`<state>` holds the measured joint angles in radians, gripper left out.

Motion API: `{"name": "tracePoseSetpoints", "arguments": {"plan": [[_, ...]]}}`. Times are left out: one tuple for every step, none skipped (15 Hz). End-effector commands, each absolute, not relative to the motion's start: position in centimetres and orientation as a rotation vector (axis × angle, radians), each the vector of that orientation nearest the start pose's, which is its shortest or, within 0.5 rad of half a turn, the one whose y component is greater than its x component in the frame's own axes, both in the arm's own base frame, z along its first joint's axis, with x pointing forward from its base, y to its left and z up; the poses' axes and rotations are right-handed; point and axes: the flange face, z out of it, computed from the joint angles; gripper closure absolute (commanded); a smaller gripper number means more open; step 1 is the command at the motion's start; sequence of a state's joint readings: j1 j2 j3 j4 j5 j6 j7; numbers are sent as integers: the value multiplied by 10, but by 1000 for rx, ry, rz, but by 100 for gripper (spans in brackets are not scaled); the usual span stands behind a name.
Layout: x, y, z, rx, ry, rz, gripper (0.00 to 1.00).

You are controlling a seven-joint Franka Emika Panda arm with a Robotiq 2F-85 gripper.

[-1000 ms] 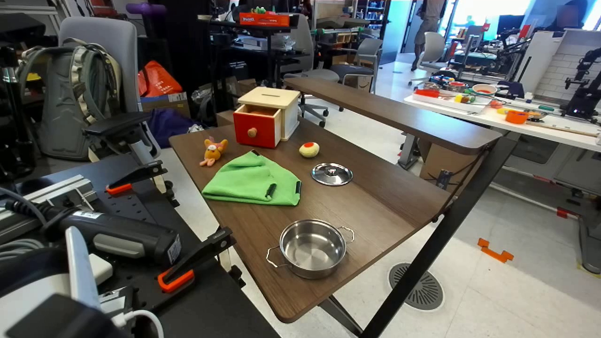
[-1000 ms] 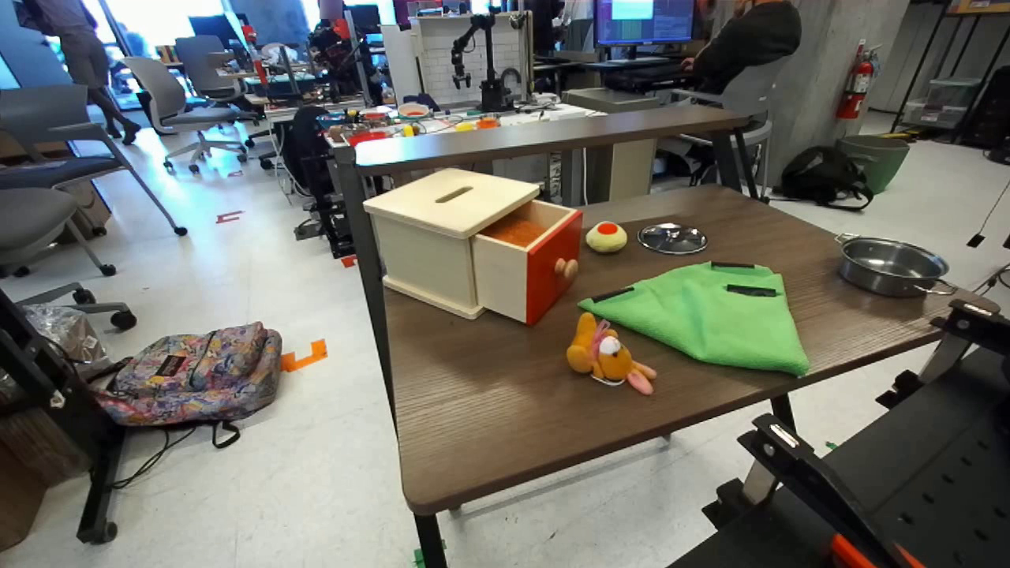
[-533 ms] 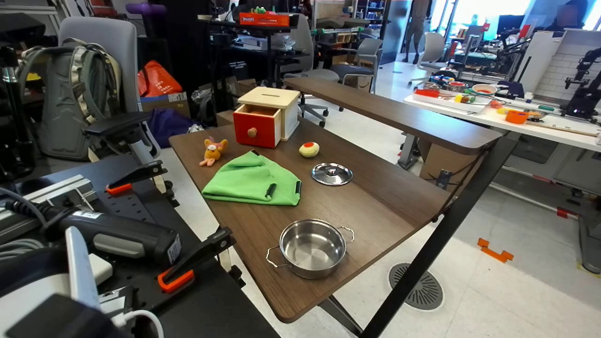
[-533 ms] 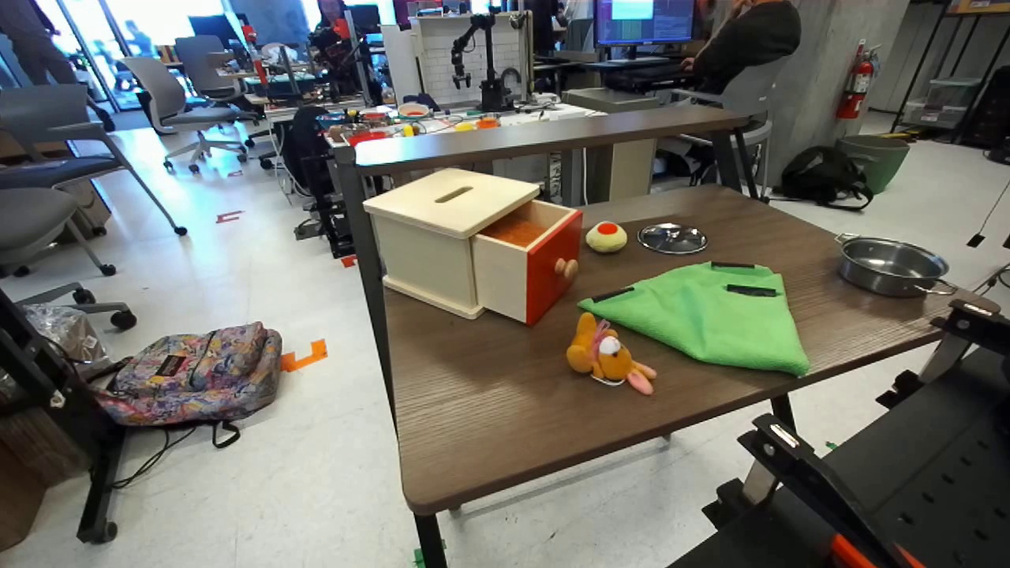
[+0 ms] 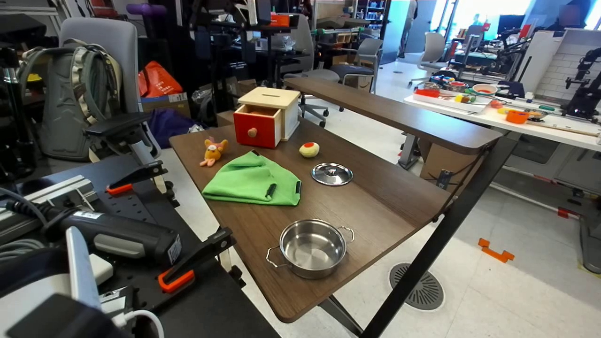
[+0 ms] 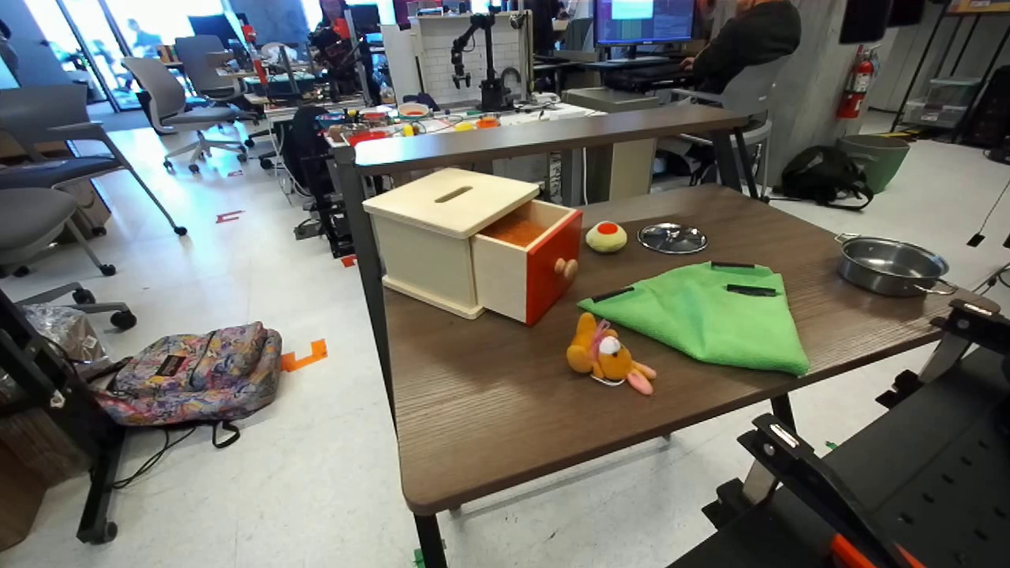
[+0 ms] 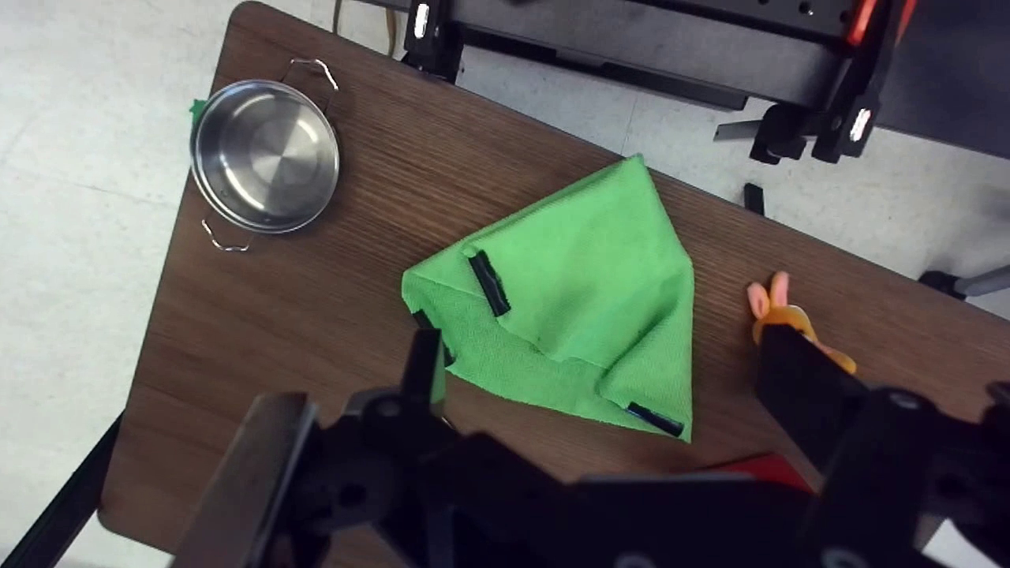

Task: Fold the green towel

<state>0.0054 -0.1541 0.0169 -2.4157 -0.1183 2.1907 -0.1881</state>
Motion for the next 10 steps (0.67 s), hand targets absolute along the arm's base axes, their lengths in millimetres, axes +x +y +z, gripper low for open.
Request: {"name": "tracePoseSetpoints", "arguments": {"plan": [[462, 7, 366, -3198, -457, 121, 0], [462, 9, 370, -3199, -461, 109, 0], [462, 9, 373, -3200, -460, 97, 0], [462, 9, 376, -3201, -460, 89, 0], [462, 9, 377, -3202, -460, 84, 0], [464, 10, 373, -3209, -539, 90, 0], [470, 9, 368, -3222, -580, 83, 0], [477, 6, 358, -3213, -679, 127, 0], [483, 4, 349, -3201, -758, 144, 0], [488, 1, 339, -3190, -820, 174, 0]]}}
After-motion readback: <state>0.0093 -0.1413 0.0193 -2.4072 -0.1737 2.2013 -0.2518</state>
